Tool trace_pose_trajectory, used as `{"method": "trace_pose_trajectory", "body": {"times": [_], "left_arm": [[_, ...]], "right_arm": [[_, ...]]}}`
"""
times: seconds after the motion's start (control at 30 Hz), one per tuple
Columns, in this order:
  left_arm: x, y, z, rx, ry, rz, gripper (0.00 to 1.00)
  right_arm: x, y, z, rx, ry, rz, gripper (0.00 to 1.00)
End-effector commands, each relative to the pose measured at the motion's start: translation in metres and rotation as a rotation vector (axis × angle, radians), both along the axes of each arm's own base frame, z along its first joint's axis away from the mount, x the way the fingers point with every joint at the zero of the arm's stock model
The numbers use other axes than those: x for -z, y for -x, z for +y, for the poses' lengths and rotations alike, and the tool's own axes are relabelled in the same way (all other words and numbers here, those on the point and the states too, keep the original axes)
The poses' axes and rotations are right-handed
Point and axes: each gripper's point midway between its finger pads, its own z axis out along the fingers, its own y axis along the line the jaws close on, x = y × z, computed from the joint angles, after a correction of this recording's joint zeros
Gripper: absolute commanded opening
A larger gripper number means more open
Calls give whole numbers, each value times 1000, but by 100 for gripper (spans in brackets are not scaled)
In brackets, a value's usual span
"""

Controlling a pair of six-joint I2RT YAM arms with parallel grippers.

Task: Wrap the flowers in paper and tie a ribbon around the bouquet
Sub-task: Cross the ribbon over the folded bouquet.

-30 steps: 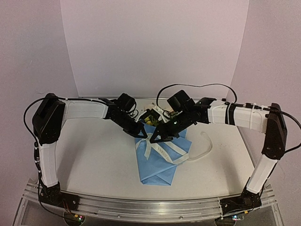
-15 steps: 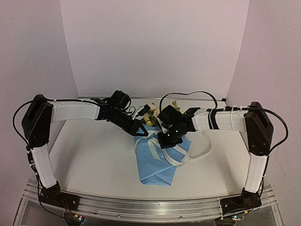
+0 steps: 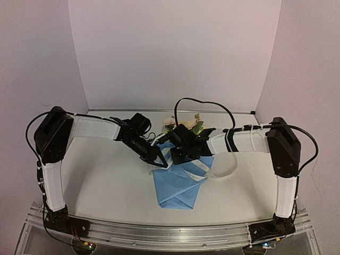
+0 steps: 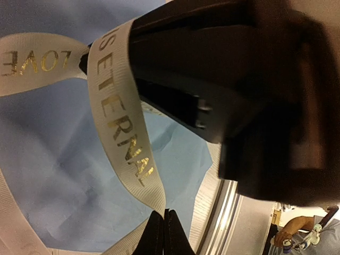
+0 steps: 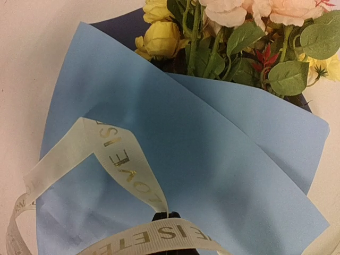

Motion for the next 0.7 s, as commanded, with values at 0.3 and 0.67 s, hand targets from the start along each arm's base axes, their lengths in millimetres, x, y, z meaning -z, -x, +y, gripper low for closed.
{"method": "trace_pose_trajectory", "body": {"times": [0.3, 0.67], "left_arm": [[12, -33, -5, -126, -115, -22, 30], [-12, -54, 0, -279, -123, -75, 48]], "right_arm": [[-43, 15, -25, 50, -106, -66, 37], [-73, 40, -45, 54, -209, -54, 49]]}}
